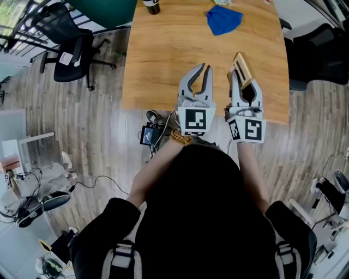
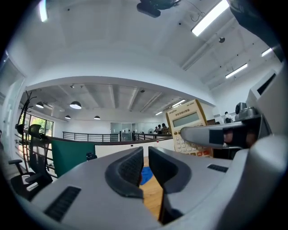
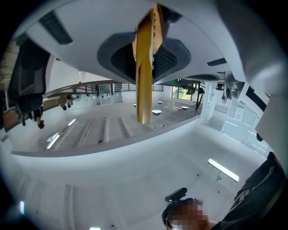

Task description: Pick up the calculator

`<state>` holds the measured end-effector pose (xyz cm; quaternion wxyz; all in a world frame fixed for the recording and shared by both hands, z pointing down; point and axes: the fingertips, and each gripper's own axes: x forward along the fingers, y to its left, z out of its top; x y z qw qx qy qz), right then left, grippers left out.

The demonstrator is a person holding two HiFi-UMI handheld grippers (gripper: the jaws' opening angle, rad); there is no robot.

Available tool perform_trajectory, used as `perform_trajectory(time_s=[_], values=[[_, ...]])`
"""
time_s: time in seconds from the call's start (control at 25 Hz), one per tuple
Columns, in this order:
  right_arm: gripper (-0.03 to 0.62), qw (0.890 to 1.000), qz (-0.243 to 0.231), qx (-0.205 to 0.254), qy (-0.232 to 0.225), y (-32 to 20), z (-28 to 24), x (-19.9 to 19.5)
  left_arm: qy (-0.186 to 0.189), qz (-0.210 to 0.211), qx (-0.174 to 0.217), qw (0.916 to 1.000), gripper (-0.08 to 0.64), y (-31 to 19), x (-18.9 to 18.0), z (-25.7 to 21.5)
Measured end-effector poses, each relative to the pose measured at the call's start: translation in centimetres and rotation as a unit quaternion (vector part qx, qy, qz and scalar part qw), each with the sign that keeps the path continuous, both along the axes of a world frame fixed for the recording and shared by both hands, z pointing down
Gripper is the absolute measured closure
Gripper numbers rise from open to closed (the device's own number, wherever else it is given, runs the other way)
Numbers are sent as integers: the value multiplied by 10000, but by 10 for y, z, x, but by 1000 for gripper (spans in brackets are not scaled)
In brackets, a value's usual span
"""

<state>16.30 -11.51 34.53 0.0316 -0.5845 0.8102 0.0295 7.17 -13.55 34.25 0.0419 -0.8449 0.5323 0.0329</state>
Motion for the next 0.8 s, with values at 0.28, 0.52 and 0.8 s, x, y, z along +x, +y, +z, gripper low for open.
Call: perform_trajectory(time_s=[0.28, 0.52, 0.8], values=[[503, 9986, -9, -450, -274, 16, 37, -1, -155, 81, -314, 9994, 508, 12, 2, 31], [505, 9973, 14, -718, -145, 19, 62, -7, -273, 38, -395, 9988, 508, 9, -4, 43], [505, 9952, -19, -982, -56, 22, 82, -9, -423, 121, -461, 9980, 509, 15, 0, 55]])
